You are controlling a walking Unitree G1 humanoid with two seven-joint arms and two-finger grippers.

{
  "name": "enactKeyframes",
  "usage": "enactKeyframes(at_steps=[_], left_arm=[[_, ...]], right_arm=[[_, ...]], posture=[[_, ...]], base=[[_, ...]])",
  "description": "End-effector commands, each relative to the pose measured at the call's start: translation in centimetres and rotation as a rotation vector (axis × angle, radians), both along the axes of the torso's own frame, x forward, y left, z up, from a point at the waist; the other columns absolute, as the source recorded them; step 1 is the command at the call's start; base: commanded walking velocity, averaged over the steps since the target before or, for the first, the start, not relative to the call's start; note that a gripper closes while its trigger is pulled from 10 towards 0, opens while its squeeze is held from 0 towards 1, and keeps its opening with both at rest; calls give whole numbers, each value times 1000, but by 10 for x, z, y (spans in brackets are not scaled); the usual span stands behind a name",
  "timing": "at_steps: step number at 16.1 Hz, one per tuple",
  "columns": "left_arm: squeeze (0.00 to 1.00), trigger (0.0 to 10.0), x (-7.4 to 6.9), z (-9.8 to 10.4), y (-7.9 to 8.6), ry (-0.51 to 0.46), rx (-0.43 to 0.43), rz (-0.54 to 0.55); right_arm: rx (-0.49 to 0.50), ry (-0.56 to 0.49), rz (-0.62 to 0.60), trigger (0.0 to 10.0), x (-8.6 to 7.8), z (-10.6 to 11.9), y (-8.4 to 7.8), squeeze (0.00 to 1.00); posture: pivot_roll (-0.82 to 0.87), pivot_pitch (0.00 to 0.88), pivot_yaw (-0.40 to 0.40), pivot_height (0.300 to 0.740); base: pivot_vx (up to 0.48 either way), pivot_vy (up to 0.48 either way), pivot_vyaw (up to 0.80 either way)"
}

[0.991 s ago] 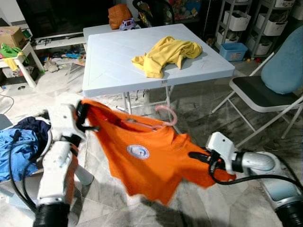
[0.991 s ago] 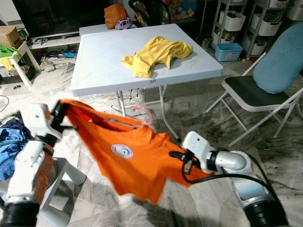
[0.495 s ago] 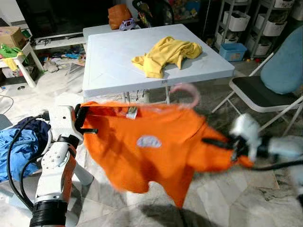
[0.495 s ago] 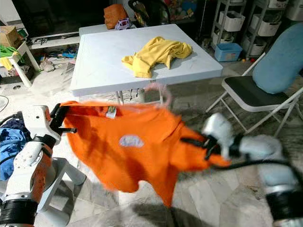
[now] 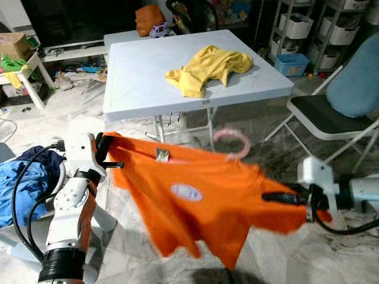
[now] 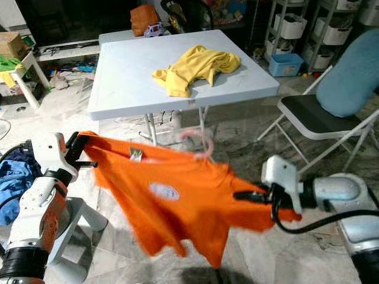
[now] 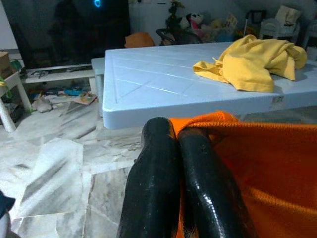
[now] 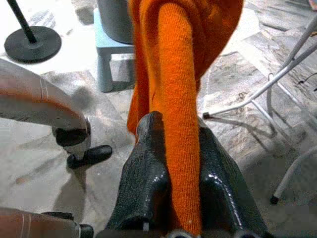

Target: Hang hanger

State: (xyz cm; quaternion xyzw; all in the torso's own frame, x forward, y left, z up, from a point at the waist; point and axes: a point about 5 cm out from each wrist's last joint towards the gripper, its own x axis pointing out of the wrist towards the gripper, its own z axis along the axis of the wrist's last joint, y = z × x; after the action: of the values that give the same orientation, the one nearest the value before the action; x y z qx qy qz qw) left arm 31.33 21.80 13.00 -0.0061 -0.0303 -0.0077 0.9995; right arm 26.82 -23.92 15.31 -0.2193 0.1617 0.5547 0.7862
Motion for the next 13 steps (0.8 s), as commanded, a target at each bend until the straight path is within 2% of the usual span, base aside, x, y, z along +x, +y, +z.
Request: enactKeyframes(at_steps=[1, 4, 5, 7, 9, 11, 12, 13], left_arm=[[0, 0, 2, 6, 12, -11, 4, 42], [0, 0, -2, -11, -3, 73, -34, -33], [0, 0, -3, -18, -12, 107, -46, -78], [0, 0, -8, -30, -23, 163, -53, -141], [0, 0, -10, -29, -28, 156, -74, -166], [0, 0, -11, -28, -38, 153, -76, -213], [0, 6275, -12, -28, -42, 152, -54, -221], [1000, 10000, -13, -26, -50, 133, -81, -242]], right_arm=[[27, -42, 51, 10000, 1, 17, 4, 0], [201, -115, 0, 10000, 14, 44, 13, 0], [247, -162, -39, 10000, 20, 50, 15, 0], [320, -188, -66, 10000, 25, 57, 19, 0], [349, -228, -107, 10000, 32, 59, 24, 0], [416, -280, -200, 10000, 43, 61, 34, 0], [431, -329, -260, 10000, 51, 60, 44, 0], [446, -333, -268, 10000, 53, 55, 54, 0]], posture=[[-41, 0, 56, 740], [-42, 0, 58, 740], [-41, 0, 57, 740], [-38, 0, 56, 740], [-38, 0, 56, 740], [-38, 0, 56, 740], [-33, 0, 54, 740], [-31, 0, 54, 740]], base=[[0, 0, 0], [0, 0, 0], [0, 0, 0], [0, 0, 0], [0, 0, 0], [0, 0, 0], [0, 0, 0], [0, 0, 0]])
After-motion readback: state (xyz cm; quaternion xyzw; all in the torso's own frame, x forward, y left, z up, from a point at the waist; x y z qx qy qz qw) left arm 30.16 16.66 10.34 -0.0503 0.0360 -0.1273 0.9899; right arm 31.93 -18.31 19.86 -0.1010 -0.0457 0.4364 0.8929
